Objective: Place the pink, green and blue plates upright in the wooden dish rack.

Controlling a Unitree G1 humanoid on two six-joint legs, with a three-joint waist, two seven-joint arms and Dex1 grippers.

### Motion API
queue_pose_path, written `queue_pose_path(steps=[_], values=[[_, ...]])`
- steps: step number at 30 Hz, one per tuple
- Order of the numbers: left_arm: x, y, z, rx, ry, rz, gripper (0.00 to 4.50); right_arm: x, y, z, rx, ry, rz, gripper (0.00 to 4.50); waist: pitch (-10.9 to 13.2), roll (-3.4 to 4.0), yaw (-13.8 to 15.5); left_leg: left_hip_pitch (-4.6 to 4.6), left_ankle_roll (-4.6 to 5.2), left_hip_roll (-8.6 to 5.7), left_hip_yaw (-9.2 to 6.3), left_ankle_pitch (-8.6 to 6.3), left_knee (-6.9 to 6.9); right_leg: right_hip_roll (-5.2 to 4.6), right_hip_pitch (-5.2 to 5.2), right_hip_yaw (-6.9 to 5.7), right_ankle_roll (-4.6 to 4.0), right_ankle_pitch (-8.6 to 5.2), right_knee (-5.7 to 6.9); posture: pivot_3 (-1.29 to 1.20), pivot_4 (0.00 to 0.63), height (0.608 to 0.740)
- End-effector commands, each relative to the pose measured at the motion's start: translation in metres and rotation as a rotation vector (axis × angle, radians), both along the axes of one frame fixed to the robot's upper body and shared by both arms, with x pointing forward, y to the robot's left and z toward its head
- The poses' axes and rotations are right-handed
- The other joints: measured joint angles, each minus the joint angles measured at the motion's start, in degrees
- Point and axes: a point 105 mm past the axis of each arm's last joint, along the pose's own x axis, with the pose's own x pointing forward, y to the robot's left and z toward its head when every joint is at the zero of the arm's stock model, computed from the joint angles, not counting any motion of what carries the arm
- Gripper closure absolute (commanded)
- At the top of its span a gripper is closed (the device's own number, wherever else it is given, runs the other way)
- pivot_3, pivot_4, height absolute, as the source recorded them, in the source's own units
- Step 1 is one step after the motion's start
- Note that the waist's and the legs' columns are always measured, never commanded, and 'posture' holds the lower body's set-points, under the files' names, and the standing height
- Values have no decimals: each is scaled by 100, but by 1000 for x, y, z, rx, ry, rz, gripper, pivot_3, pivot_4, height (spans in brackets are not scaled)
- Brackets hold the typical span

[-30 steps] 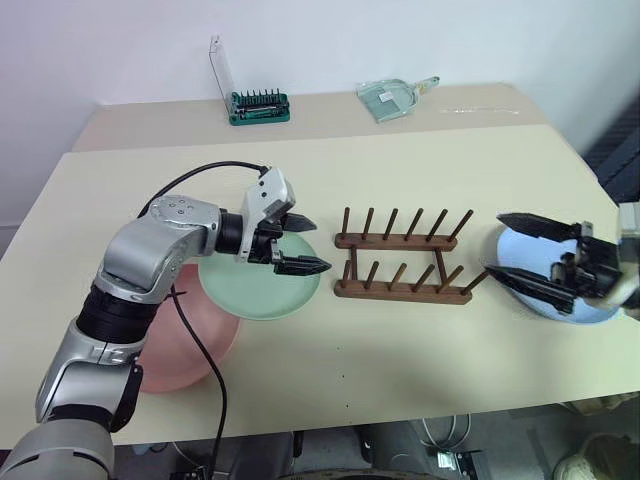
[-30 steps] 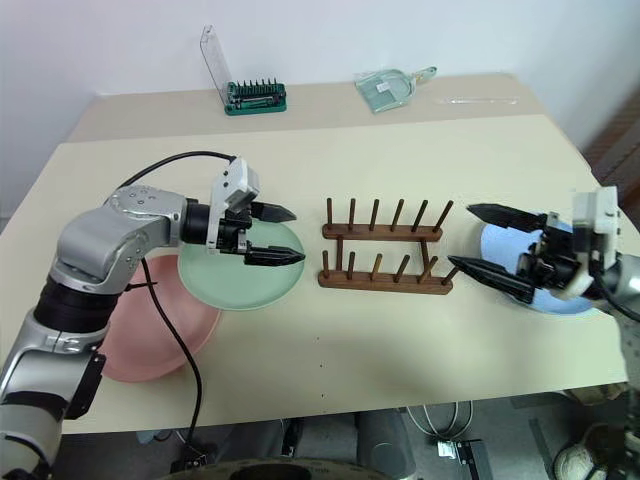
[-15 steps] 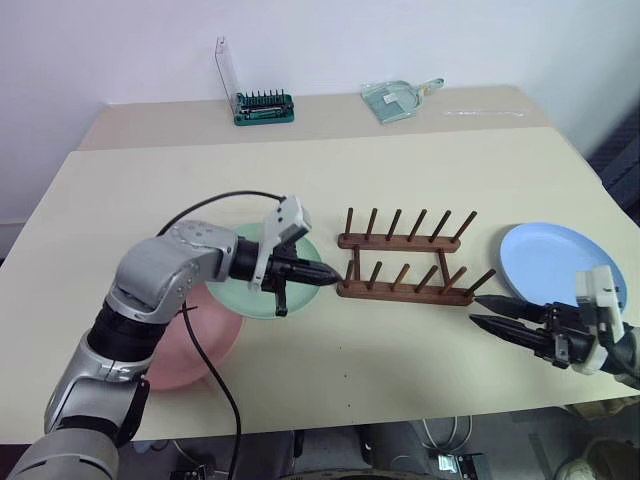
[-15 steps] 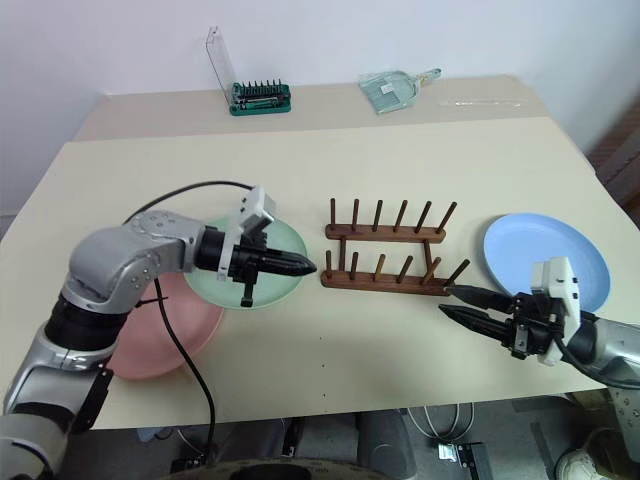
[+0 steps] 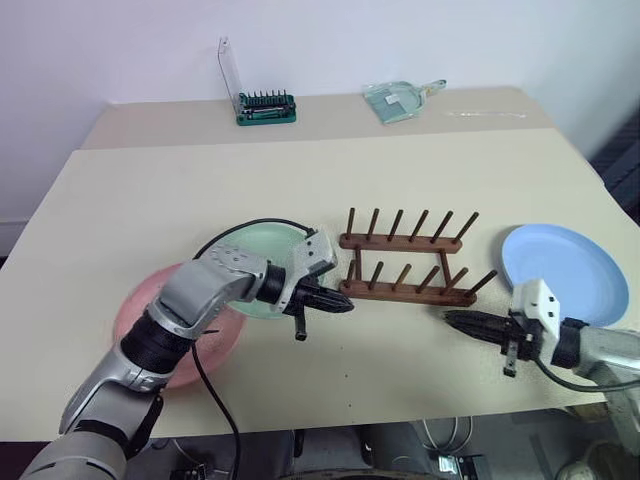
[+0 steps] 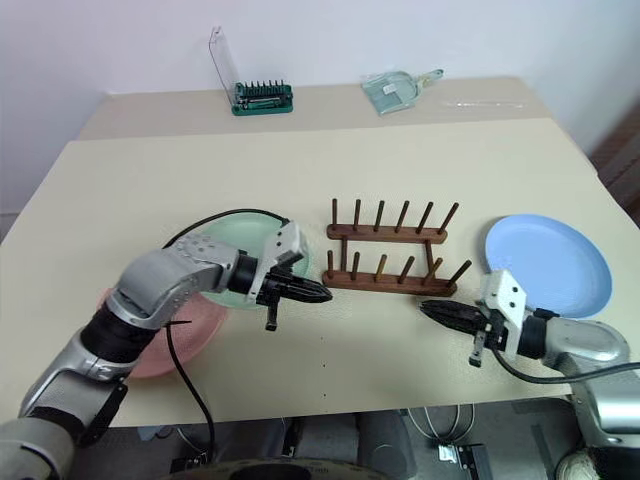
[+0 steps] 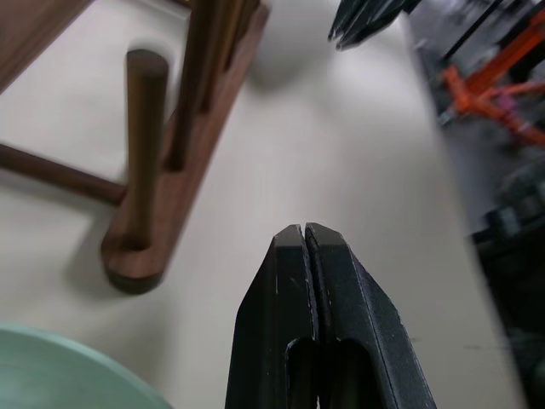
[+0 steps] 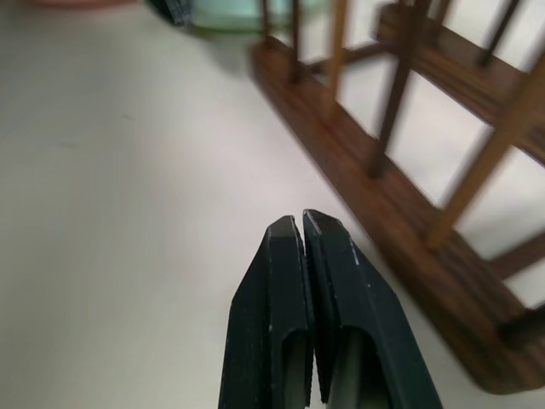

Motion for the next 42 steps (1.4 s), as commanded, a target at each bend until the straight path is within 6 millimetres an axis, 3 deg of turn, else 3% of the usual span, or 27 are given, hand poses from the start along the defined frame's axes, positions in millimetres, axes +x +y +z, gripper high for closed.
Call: queue_pose_path(steps=[1,13,18,26,36,42], values=[[8,0,-3,16,-43,22,4500,4,-4,-6,-83,-52,6,4409,0,0,1,-1,0,0,0,0,0,0,-1,0,0,0,0,0,150,740],[25,-19,-8,-15,-78,96,4500,30,-4,-7,-144,-146,-26,4409,0,0,-1,0,0,-1,-1,0,2,0,2,0,0,0,0,0,150,740],[31,-16,-13,17,-102,126,4500,36,-4,-8,-158,-169,-27,4409,0,1,-2,2,0,-1,-1,0,1,0,2,0,0,0,0,0,150,740],[62,-13,-16,73,-183,255,4500,55,-1,-8,-171,-231,-44,4409,-1,2,-3,5,-1,-3,-1,0,3,0,6,0,1,1,0,0,150,740],[76,-23,-14,59,-203,279,4500,86,-3,-5,-215,-305,-50,4409,-2,3,-2,16,-1,-5,1,1,3,-1,17,0,1,2,-1,0,150,740],[83,-16,-17,78,-219,291,4500,104,0,-1,-228,-347,-48,4409,-2,2,-20,24,-1,-4,3,1,-2,0,19,0,1,1,0,0,150,740]])
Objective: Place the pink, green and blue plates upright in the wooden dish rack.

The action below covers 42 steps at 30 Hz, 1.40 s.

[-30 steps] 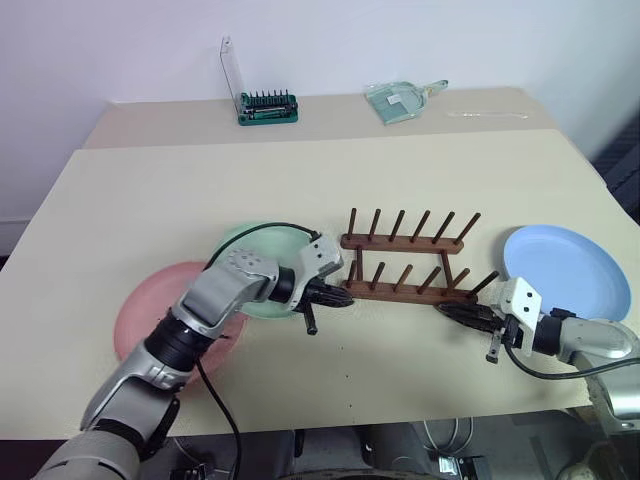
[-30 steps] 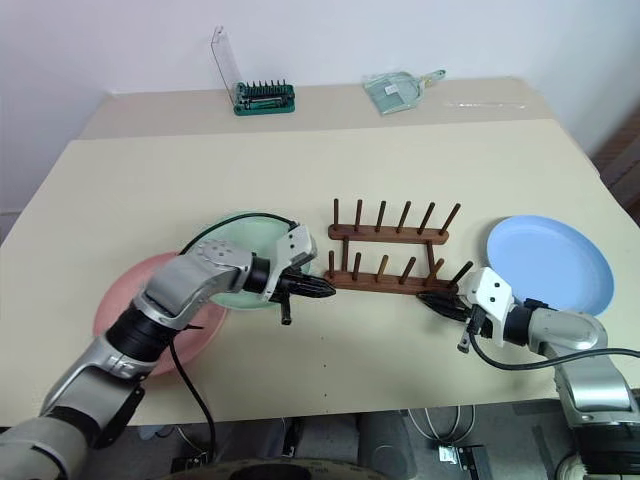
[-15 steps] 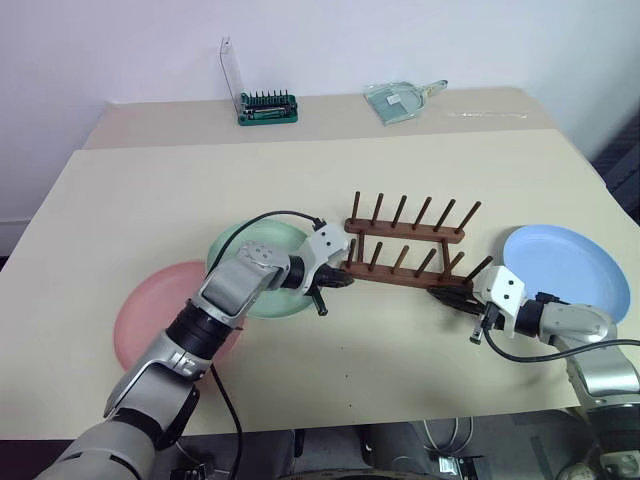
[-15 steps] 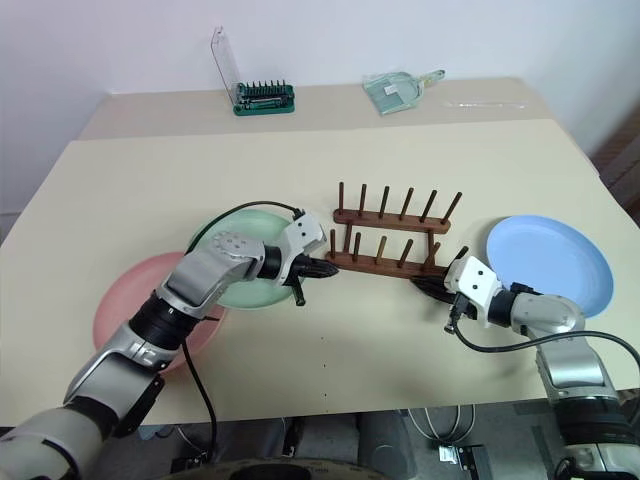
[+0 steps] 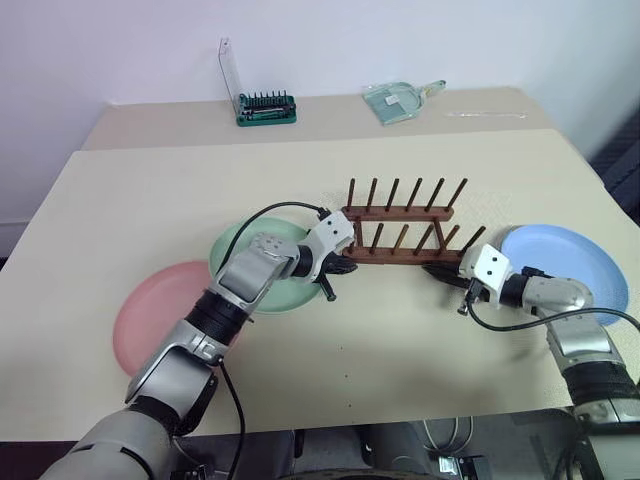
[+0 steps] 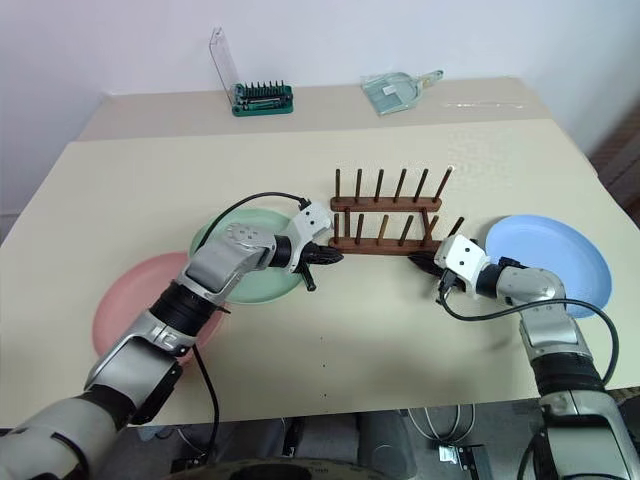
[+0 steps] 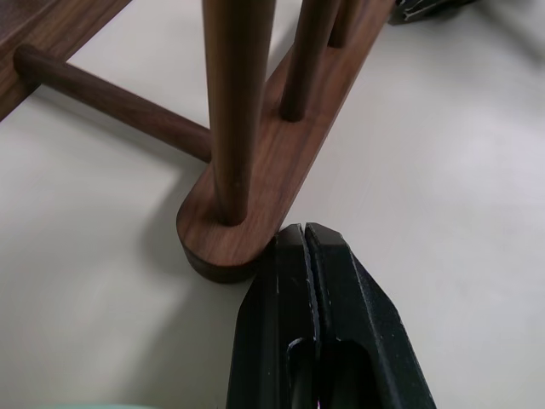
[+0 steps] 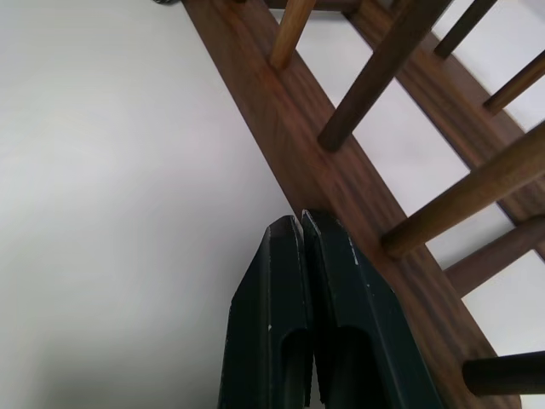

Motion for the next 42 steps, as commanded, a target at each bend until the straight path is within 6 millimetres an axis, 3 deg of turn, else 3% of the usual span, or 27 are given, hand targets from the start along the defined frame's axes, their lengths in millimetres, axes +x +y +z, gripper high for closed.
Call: queue_pose_path(steps=[1,11,33,42], values=[[8,10,2,19,-33,19,4500,10,2,10,-4,-55,7,4409,0,0,-3,0,0,0,0,0,-1,0,0,0,0,0,0,0,150,740],[27,11,9,-7,-64,79,4500,22,-1,11,-26,-85,-2,4409,0,0,-3,1,0,0,0,0,-1,0,1,0,0,0,0,0,150,740],[44,2,12,-42,-87,111,4500,47,9,16,-44,-126,3,4409,0,0,-32,2,0,-1,0,0,-2,0,1,0,0,0,0,0,150,740],[46,1,14,-48,-92,115,4500,47,10,15,-43,-127,8,4409,0,0,-34,2,0,-1,-1,0,-2,0,0,0,1,0,0,0,150,740]])
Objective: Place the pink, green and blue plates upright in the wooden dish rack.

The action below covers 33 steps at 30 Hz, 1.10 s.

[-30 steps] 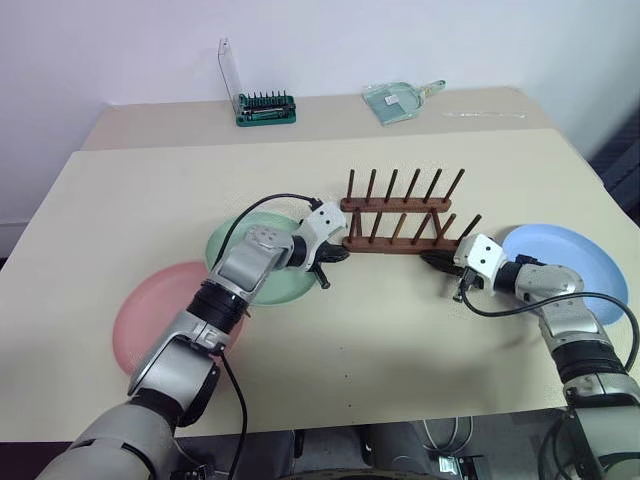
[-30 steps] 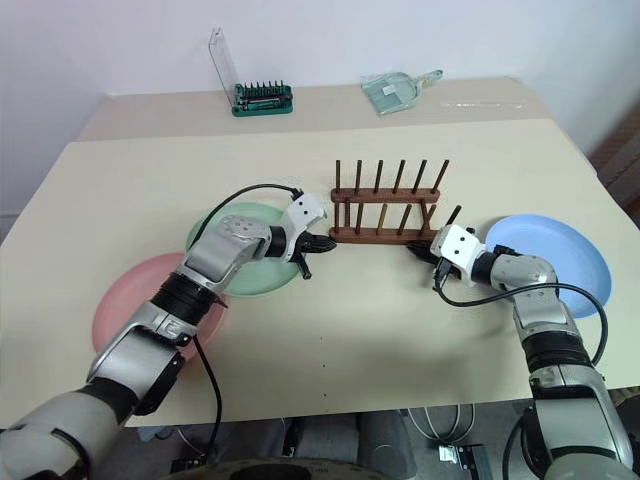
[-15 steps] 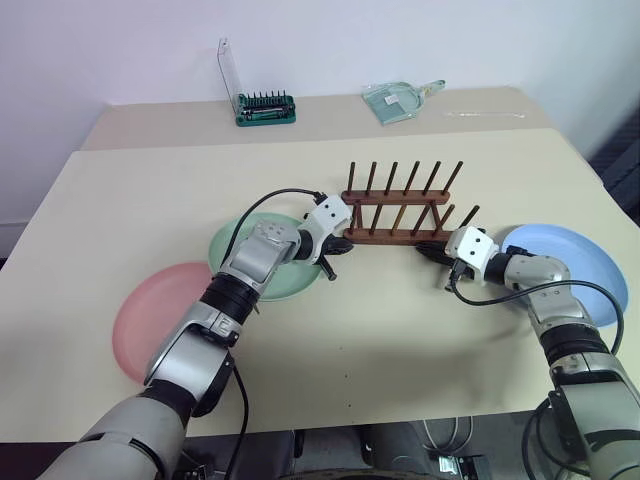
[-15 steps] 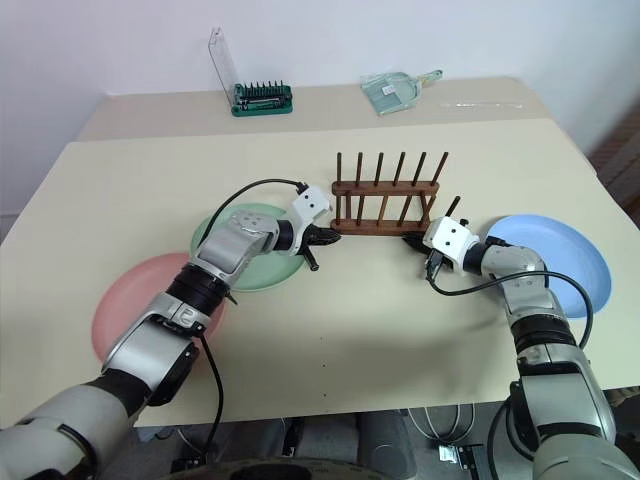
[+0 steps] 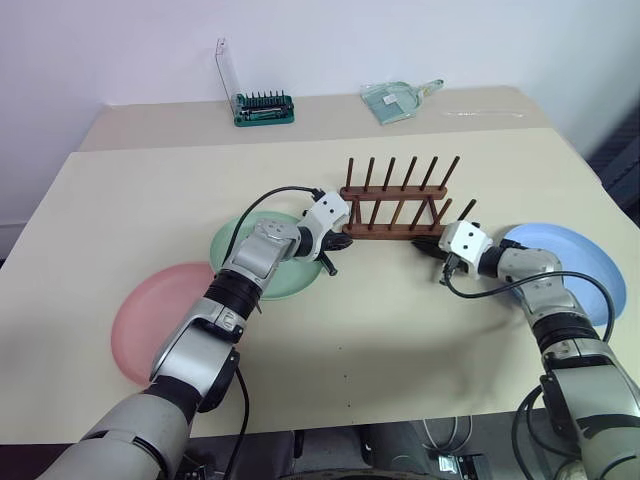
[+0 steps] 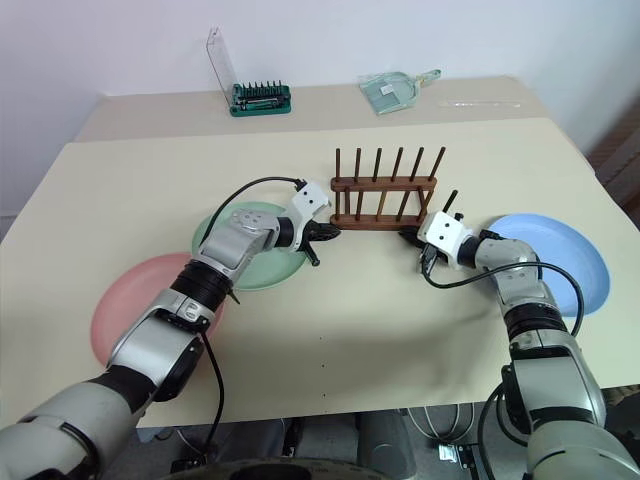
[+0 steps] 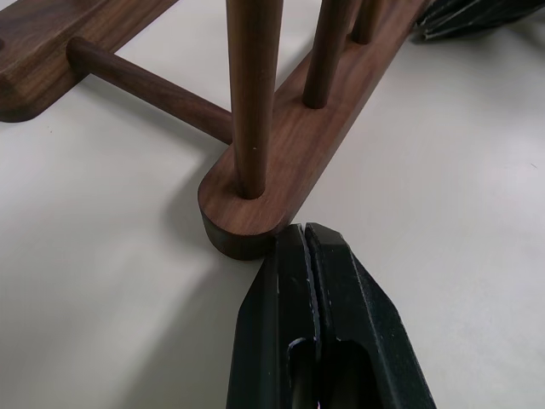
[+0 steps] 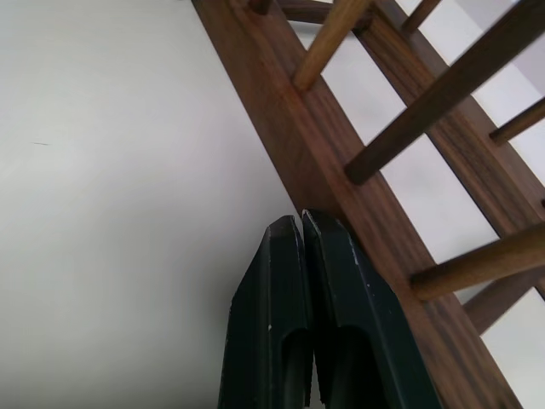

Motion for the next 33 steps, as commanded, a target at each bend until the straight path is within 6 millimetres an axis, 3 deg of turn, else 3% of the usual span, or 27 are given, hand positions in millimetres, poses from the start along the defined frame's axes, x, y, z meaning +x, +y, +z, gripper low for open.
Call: queue_pose_path(steps=[1,5,10,13,17,20,21,23,24,28,33], values=[[4,1,10,-11,-26,9,4500,1,1,12,15,-44,12,4409,0,0,-1,0,0,0,0,0,0,0,0,0,0,0,0,0,150,740],[-4,6,21,-50,-14,-25,4500,-7,1,24,121,-22,36,4409,0,0,-16,-2,0,0,0,0,-2,0,-2,0,0,0,0,0,150,740],[-34,12,44,-138,65,-139,4500,-29,0,44,302,50,67,4409,0,1,-84,-43,0,2,-7,0,5,-2,-39,0,0,0,4,0,150,740],[-50,19,56,-152,90,-190,3665,-45,3,59,400,100,93,4500,0,2,-87,-51,0,3,-8,0,6,-2,-47,0,0,1,6,0,150,740],[-53,39,77,-165,61,-185,1712,-56,3,85,511,113,75,3220,-1,3,-86,-46,0,3,-8,0,6,-1,-44,-1,-1,1,6,0,150,740],[-52,48,85,-159,33,-176,288,-61,4,92,543,124,59,1799,-1,3,-81,-46,0,4,-8,0,5,-1,-45,-1,-1,1,5,0,150,740],[-52,50,87,-155,24,-170,0,-63,4,93,562,130,55,1281,-1,3,-72,-46,0,3,-8,0,5,-1,-44,0,-1,1,5,0,150,740],[-55,53,92,-163,16,-184,0,-67,7,91,598,151,49,331,-1,3,-46,-48,0,2,-8,0,5,-2,-44,-1,-1,1,3,0,150,740],[-56,55,95,-173,-3,-190,0,-69,9,88,604,160,46,75,-1,2,-38,-49,1,1,-8,-1,6,-3,-44,-1,0,1,2,0,150,740],[-58,61,107,-224,-52,-201,0,-74,14,90,631,174,45,75,-1,3,-3,-48,1,1,-7,-1,6,-4,-45,-1,0,1,3,0,150,740],[-46,74,115,-251,-123,-144,0,-65,3,94,566,107,-24,75,-1,3,26,-46,0,2,-4,0,7,-3,-44,0,-2,2,3,0,150,740]])
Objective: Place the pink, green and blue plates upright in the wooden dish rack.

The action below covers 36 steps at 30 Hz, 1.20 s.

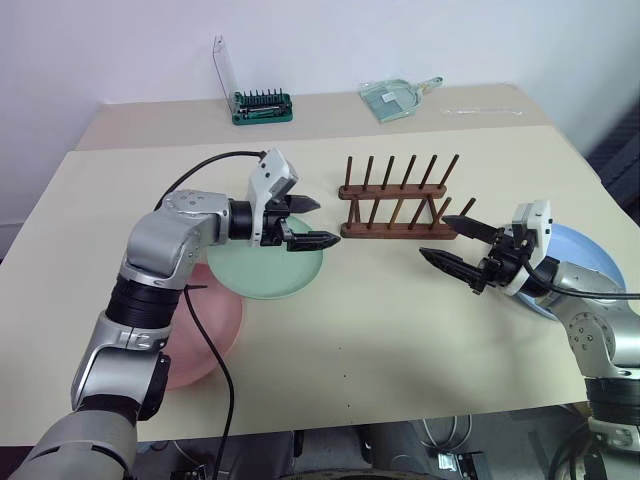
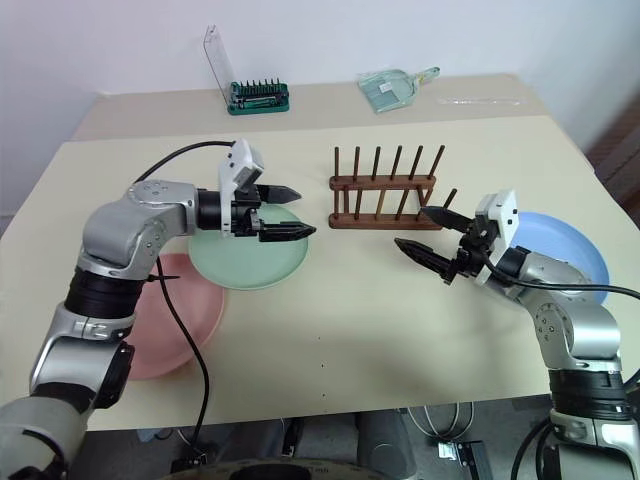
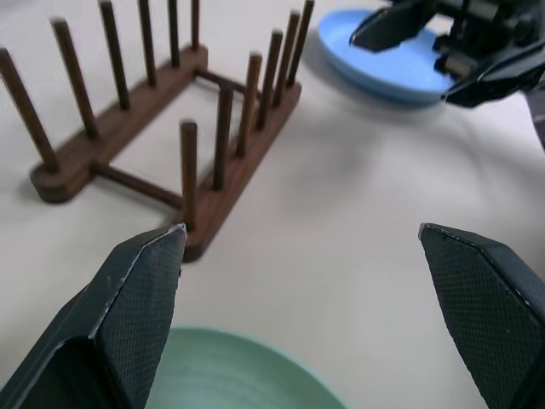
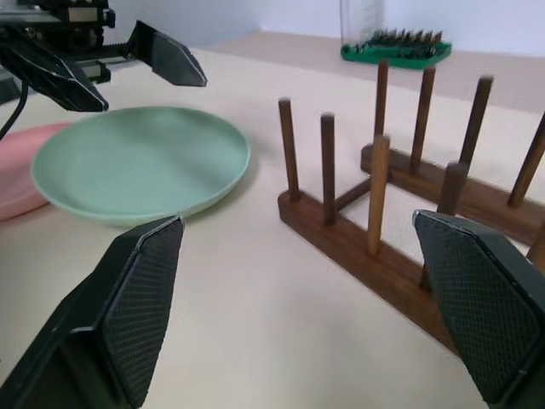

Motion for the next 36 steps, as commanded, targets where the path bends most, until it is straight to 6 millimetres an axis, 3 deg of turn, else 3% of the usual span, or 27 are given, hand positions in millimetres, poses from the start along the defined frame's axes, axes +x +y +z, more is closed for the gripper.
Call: queue_pose_path(steps=[1,4,8,11,15,20,23,29,33,36], values=[[4,7,19,-61,-80,23,0,6,-7,18,-45,-95,-54,75,0,0,17,-1,0,0,1,0,0,0,0,0,0,0,0,0,150,740],[-1,13,27,-112,-112,-10,0,7,-4,24,-23,-101,-48,75,0,0,22,-1,0,0,1,0,1,0,0,0,0,0,0,0,150,740],[6,47,37,-130,-114,52,0,5,4,27,-29,-113,-26,75,0,0,16,-2,0,1,1,0,1,0,-1,-1,0,1,0,0,150,740],[6,65,53,-164,-107,72,0,3,10,28,-27,-124,-7,75,0,0,-2,-1,0,3,1,0,-1,4,-2,-1,0,1,1,0,150,740],[0,84,58,-108,-120,74,0,5,15,26,-31,-121,10,75,0,-1,15,-2,1,1,0,0,1,1,-1,-2,0,1,-1,0,150,740],[-13,147,60,25,-12,177,0,12,17,26,-33,-128,14,75,1,0,-89,0,1,4,1,0,-8,7,-4,-2,-1,1,0,0,150,740],[-29,181,38,200,42,223,0,13,22,24,-36,-130,32,75,2,5,-145,2,2,5,2,-1,-16,8,-5,-2,-1,0,-2,0,150,740],[-53,224,22,299,93,306,0,5,36,26,-11,-110,150,75,5,3,-114,-2,4,6,0,-2,-11,7,-4,-2,-1,0,-2,0,150,740],[-67,260,3,319,415,546,0,0,44,35,-1,-138,223,75,9,0,-109,-4,36,6,-1,-20,-11,8,-6,-4,-1,0,-2,0,150,740],[-77,271,-11,430,532,649,0,-10,50,32,-23,-160,291,75,10,3,-115,5,47,4,0,-26,-11,10,1,-4,1,-2,0,0,150,740]])
